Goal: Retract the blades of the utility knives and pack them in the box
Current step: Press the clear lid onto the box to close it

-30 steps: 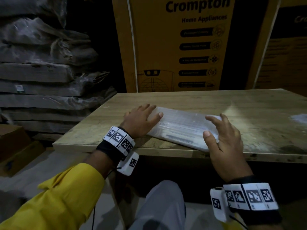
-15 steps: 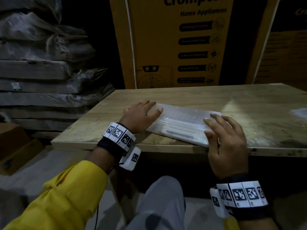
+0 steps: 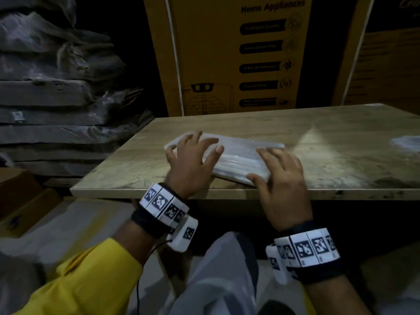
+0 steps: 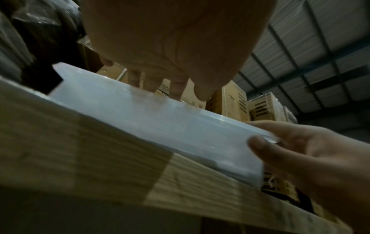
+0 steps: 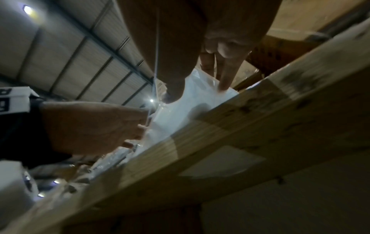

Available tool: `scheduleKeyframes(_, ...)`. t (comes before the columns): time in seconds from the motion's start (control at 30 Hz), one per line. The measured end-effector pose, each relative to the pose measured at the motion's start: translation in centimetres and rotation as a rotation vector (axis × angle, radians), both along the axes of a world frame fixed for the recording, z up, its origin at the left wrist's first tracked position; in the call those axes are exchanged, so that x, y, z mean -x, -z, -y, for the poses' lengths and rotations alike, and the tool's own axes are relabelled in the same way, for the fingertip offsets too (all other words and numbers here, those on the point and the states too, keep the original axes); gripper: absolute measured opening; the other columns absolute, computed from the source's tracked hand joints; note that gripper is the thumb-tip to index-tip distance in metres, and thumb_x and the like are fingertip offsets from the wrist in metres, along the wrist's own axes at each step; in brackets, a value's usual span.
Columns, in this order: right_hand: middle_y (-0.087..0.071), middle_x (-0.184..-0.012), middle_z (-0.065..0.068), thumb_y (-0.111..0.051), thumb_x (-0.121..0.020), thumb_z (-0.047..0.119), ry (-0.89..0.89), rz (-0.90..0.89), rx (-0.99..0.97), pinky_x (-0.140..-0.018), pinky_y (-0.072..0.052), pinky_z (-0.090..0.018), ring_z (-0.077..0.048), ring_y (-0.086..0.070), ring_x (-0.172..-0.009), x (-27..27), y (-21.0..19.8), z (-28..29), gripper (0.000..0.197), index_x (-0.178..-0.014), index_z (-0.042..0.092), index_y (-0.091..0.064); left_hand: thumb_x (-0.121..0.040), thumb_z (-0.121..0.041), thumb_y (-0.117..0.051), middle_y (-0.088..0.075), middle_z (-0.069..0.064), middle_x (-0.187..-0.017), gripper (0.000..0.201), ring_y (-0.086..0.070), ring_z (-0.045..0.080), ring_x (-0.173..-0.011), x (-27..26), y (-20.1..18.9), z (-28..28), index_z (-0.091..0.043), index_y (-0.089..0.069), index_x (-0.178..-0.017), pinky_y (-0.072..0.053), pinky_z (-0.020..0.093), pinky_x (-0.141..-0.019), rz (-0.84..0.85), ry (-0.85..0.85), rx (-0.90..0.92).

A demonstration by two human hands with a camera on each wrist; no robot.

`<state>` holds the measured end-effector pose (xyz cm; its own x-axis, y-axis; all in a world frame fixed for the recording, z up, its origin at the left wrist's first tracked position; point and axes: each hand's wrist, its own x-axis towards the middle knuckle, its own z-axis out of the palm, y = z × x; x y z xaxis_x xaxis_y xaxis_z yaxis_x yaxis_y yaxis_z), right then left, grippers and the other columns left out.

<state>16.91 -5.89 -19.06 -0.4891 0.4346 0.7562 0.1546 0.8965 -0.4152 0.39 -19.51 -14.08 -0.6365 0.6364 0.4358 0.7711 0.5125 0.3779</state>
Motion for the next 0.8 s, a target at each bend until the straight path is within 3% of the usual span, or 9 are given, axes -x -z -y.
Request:
scheduleKeyframes(0.07,-0.053,-0.145,-0.008,-0.070,-0.090,0.025,-0.107,-0.017,0.082,-0.113,-0.042,-0.037,-0.023,-0.044,-0.138,0.8,0.0,1.7,0.068,-0.151,0.013,-0.043,-0.102,-0.068,-0.023,-0.033,-0.001,-0.179,0.066,-0.018,0.023,-0.167,-1.2,0.7,0.5,-0.044,-0.059,-0.151,-0.005,0.051,-0.127,0.047,0.079,-0.025)
scheduleKeyframes(0.13,-0.055,-0.143,0.000,-0.067,-0.085,0.009,-0.231,-0.099,0.205,-0.099,-0.053,-0.024,-0.014,-0.056,-0.126,1.1,-0.4,3.2,0.079,-0.156,0.017,-0.034,-0.102,-0.076,-0.016,-0.037,0.001,-0.177,0.076,-0.018,0.024,-0.168,-1.4,1.2,1.1,-0.040,-0.058,-0.153,-0.012,0.057,-0.133,0.108,0.142,-0.067)
scheduleKeyframes(0.23,-0.062,-0.135,0.009,-0.056,-0.083,-0.003,-0.351,-0.281,0.453,-0.076,-0.063,-0.030,-0.004,-0.070,-0.099,1.0,-0.9,4.3,0.078,-0.153,0.025,-0.037,-0.090,-0.093,-0.019,-0.040,0.009,-0.176,0.096,-0.019,0.024,-0.169,-0.9,1.5,2.3,-0.033,-0.061,-0.153,-0.019,0.059,-0.134,0.155,0.165,-0.149)
scheduleKeyframes(0.33,-0.053,-0.145,0.002,-0.055,-0.087,0.002,-0.184,-0.277,0.437,-0.097,-0.057,-0.043,-0.012,-0.058,-0.126,1.3,-1.0,3.6,0.069,-0.151,0.024,-0.040,-0.072,-0.101,-0.047,-0.032,0.012,-0.178,0.108,-0.016,0.024,-0.169,-1.9,1.5,3.5,-0.032,-0.058,-0.154,-0.022,0.055,-0.133,0.119,0.146,-0.115)
scheduleKeyframes(0.43,-0.040,-0.156,-0.002,-0.061,-0.092,0.008,-0.146,-0.034,0.278,-0.113,-0.043,-0.035,-0.015,-0.040,-0.140,1.9,-0.7,3.3,0.057,-0.145,0.026,-0.051,-0.065,-0.092,-0.063,-0.036,0.015,-0.173,0.112,-0.016,0.030,-0.168,-2.6,1.8,3.4,-0.018,-0.055,-0.149,-0.024,0.051,-0.132,0.089,0.147,-0.109)
scheduleKeyframes(0.53,-0.046,-0.146,-0.004,-0.071,-0.087,0.006,-0.158,-0.097,0.262,-0.098,-0.049,-0.013,-0.012,-0.055,-0.121,2.3,-0.6,3.2,0.045,-0.128,0.026,-0.067,-0.074,-0.082,-0.074,-0.051,0.011,-0.151,0.094,-0.034,0.038,-0.155,-1.9,1.6,3.1,-0.014,-0.055,-0.137,-0.037,0.059,-0.126,0.061,0.146,-0.104)
scheduleKeyframes(0.63,-0.052,-0.128,0.004,-0.071,-0.084,0.001,-0.185,-0.143,0.288,-0.088,-0.058,-0.024,-0.009,-0.061,-0.105,2.6,-1.0,2.8,0.044,-0.120,0.027,-0.070,-0.085,-0.061,-0.083,-0.052,-0.003,-0.131,0.074,-0.046,0.040,-0.148,-0.5,0.9,4.3,-0.016,-0.055,-0.137,-0.047,0.057,-0.114,0.105,0.175,-0.069)
scheduleKeyframes(0.73,-0.062,-0.118,0.009,-0.066,-0.083,-0.003,-0.288,-0.079,0.300,-0.091,-0.055,-0.021,-0.003,-0.062,-0.105,3.2,-0.7,3.2,0.050,-0.123,0.027,-0.068,-0.091,-0.035,-0.069,-0.062,0.005,-0.149,0.058,-0.042,0.039,-0.158,1.7,0.4,6.8,-0.021,-0.057,-0.146,-0.045,0.050,-0.119,0.084,0.223,-0.020)
scheduleKeyframes(0.8,-0.063,-0.120,0.009,-0.065,-0.083,0.001,-0.328,-0.005,0.275,-0.098,-0.052,-0.030,-0.009,-0.061,-0.113,3.9,0.1,4.1,0.050,-0.124,0.028,-0.068,-0.092,-0.020,-0.064,-0.062,0.005,-0.157,0.060,-0.045,0.034,-0.158,3.2,0.3,8.6,-0.022,-0.059,-0.152,-0.040,0.037,-0.120,0.031,0.218,-0.004)
